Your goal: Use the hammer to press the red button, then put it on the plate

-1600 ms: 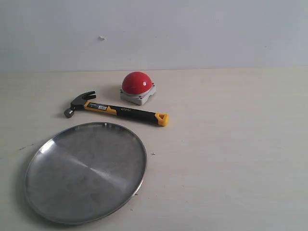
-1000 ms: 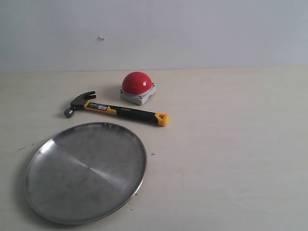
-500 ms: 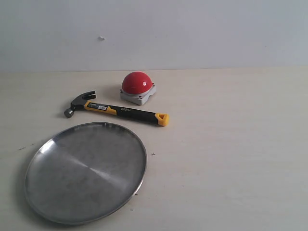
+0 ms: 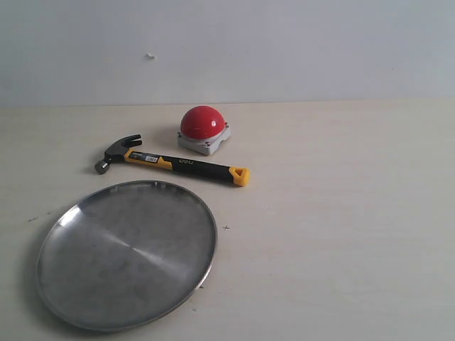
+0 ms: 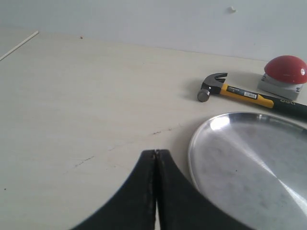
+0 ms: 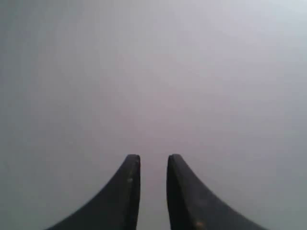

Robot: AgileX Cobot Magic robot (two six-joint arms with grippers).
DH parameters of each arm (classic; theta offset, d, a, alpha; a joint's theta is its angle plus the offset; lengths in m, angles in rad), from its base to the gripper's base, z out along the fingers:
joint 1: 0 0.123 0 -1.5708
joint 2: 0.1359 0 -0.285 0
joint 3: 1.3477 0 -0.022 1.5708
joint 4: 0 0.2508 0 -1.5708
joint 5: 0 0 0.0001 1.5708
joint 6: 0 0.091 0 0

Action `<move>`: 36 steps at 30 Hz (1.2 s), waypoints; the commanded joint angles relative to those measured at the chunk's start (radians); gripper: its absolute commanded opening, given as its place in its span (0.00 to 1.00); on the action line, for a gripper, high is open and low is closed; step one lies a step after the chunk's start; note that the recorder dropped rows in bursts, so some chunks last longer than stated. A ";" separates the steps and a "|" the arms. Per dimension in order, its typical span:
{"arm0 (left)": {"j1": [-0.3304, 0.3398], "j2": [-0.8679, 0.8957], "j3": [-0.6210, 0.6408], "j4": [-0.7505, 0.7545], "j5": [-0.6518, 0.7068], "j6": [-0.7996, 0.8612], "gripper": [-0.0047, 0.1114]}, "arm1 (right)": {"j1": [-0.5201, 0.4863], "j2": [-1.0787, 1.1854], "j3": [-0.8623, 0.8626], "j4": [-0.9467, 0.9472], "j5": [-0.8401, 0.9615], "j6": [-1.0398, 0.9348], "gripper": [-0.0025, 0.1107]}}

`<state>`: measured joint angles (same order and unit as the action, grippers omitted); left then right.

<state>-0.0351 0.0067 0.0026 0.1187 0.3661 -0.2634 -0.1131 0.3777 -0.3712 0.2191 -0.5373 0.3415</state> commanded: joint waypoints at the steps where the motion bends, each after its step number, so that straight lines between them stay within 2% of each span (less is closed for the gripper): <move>1: -0.004 -0.007 -0.003 0.001 -0.002 0.002 0.04 | -0.004 0.219 -0.170 -0.197 0.089 0.075 0.21; 6: -0.004 -0.007 -0.003 0.001 -0.002 0.002 0.04 | -0.004 0.494 -0.375 -0.415 0.294 0.251 0.21; 10: -0.004 -0.007 -0.003 0.001 -0.002 0.002 0.04 | 0.039 0.712 -0.579 -0.586 0.581 0.285 0.21; 18: -0.004 -0.007 -0.003 0.001 -0.002 0.002 0.04 | 0.275 1.135 -1.043 -0.579 1.271 -0.130 0.21; 24: -0.004 -0.007 -0.003 0.001 -0.002 0.002 0.04 | 0.433 1.435 -1.371 -0.425 1.696 -0.398 0.21; 26: -0.004 -0.007 -0.003 0.001 -0.002 0.002 0.04 | 0.477 1.532 -1.459 -0.344 1.758 -0.460 0.21; 32: -0.004 -0.007 -0.003 0.001 -0.002 0.002 0.04 | 0.591 1.739 -1.642 -0.067 1.758 -0.693 0.21; 36: -0.004 -0.007 -0.003 0.001 -0.002 0.002 0.04 | 0.679 1.831 -1.705 -0.011 1.758 -0.804 0.21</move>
<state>-0.0351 0.0067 0.0026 0.1187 0.3675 -0.2634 0.5142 2.1612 -2.0323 0.1665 1.2128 -0.3741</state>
